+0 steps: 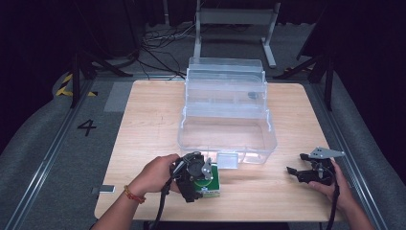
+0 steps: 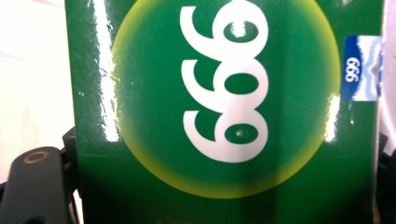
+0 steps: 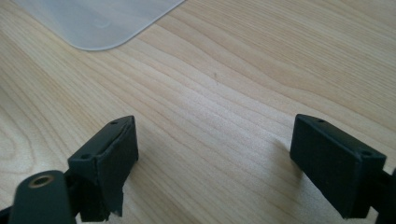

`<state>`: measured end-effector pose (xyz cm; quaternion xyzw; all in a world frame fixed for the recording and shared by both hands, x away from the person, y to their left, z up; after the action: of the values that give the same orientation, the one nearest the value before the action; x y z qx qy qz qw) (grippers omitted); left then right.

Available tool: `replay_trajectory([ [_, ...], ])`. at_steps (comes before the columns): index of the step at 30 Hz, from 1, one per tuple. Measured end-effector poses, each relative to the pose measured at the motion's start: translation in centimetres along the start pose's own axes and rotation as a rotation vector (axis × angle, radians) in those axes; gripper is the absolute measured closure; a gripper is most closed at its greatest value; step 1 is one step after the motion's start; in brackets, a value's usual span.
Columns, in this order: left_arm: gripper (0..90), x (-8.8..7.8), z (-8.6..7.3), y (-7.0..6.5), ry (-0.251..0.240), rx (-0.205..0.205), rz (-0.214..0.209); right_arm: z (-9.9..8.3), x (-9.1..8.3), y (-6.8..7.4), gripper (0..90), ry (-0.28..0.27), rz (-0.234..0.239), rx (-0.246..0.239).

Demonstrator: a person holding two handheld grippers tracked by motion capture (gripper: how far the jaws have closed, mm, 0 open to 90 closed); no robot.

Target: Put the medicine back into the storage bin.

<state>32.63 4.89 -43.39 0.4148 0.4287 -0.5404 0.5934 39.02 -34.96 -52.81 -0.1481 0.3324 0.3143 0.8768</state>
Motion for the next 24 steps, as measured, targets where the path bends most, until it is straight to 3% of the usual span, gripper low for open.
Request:
replay_trajectory([
  [13,15.6,-4.7,1.4,1.7,-0.02,0.026,0.043,0.0,0.0,0.1,14.9,0.002,-0.012,0.013],
  [20,15.6,-6.7,2.3,3.9,-0.014,0.028,0.091,0.0,0.0,0.1,14.9,0.001,-0.012,0.013],
  [24,15.6,-7.2,2.7,4.7,-0.015,0.028,0.089,0.0,0.0,0.1,14.9,0.002,-0.013,0.013],
])
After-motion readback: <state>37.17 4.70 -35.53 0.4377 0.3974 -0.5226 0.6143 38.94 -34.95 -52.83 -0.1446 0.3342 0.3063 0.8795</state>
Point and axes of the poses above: each handheld gripper's, and its own axes: x roughly forward along the jaws, z roughly out of its top, y roughly to its left, the point moved 6 cm from there along x, roughly forward along the jaws, and after that the axes turned 4 degrees about -x, right-handed, at the moved point
